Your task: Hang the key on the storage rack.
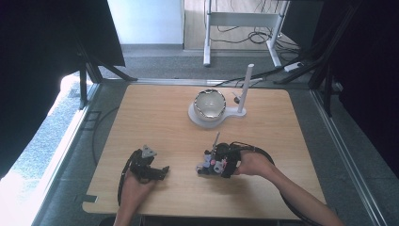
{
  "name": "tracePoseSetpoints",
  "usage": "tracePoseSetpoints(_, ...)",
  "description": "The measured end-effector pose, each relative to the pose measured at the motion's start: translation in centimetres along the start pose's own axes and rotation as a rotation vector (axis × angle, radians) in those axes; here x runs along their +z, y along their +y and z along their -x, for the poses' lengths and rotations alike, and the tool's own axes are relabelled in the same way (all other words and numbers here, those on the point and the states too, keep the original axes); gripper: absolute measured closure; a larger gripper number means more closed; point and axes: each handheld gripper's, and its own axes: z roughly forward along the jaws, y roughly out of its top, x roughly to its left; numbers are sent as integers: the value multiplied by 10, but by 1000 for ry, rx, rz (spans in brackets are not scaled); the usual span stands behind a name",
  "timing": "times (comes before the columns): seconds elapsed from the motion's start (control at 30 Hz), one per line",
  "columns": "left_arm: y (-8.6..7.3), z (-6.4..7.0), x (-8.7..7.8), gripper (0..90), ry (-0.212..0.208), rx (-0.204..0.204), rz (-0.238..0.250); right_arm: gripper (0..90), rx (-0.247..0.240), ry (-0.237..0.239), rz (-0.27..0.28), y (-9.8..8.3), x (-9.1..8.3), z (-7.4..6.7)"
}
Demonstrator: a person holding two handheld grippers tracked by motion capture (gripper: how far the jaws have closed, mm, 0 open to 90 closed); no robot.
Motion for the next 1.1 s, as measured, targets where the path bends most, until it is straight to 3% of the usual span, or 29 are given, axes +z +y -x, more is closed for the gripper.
tracePoseSetpoints(0.17,0,0,0,27,0,0,0,386,-23,7,-57,5,7,1)
tracePoseSetpoints(0.37,0,0,0,27,-1,0,0,444,-37,-6,-71,7,6,0)
tracePoseSetpoints(0.8,0,0,0,27,0,0,3,451,-40,8,-18,0,-21,9)
tracePoseSetpoints(1.1,0,0,0,27,1,-1,3,450,-6,20,16,-12,-42,21)
